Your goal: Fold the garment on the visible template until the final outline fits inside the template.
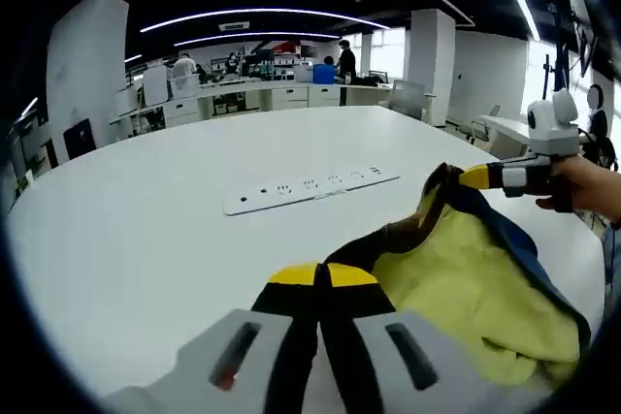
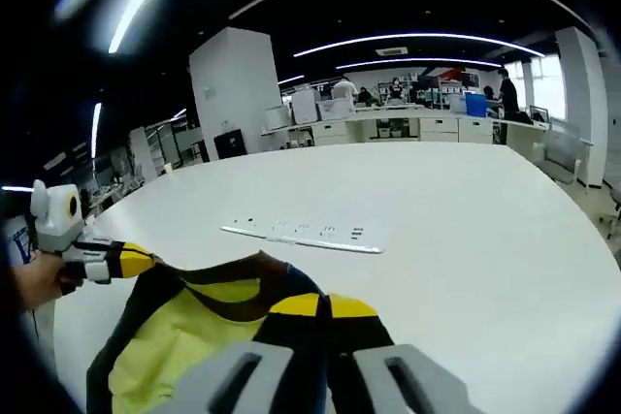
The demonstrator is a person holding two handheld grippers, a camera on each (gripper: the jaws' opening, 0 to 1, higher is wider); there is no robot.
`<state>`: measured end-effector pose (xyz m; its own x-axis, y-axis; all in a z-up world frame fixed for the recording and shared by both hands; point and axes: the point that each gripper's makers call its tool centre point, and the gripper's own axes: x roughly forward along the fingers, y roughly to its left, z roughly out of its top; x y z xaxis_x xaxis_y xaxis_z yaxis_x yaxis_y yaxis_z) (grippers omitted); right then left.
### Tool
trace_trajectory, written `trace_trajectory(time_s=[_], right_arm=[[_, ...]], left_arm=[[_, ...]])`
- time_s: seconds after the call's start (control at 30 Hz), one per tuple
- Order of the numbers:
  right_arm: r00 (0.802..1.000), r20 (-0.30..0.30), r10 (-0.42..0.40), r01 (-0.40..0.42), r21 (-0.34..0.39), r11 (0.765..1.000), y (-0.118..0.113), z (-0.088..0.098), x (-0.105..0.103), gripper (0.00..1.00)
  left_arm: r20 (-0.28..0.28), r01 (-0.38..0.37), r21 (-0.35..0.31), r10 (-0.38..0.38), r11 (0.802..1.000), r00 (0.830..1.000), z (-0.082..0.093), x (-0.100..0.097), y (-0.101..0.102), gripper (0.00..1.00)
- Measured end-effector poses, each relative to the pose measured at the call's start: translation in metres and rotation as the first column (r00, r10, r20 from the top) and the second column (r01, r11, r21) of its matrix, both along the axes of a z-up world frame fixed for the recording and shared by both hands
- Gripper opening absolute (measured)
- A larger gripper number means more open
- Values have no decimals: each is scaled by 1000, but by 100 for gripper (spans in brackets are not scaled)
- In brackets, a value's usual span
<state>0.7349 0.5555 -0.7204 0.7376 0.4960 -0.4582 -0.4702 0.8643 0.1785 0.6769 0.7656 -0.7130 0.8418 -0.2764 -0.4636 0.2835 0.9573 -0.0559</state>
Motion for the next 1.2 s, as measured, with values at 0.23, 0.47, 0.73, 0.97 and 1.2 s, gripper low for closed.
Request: trace_trajectory(time_s=[0.23, 0.47, 0.73, 0.97, 1.2], right_arm=[[997, -64, -43, 42, -15, 999, -1, -22, 3, 0], [997, -58, -42, 42, -15, 999, 2, -18, -2, 13], [998, -65, -16, 17, 14, 1000, 9, 7, -31, 59], [993, -103, 53, -49, 34, 998, 14, 20, -69, 72], [988, -109, 105, -103, 26, 994, 15, 30, -112, 76]], left_arm=[[-39, -76, -31, 74, 997, 996, -16, 9, 10, 0], [-2, -92, -2, 92, 996, 996, -6, 8, 19, 23], [27, -66, 7, 66, 998, 997, 10, -8, 20, 55], [92, -63, -49, 67, 997, 993, 34, -27, 17, 90], [93, -21, -11, 22, 1000, 995, 41, -58, 10, 96]])
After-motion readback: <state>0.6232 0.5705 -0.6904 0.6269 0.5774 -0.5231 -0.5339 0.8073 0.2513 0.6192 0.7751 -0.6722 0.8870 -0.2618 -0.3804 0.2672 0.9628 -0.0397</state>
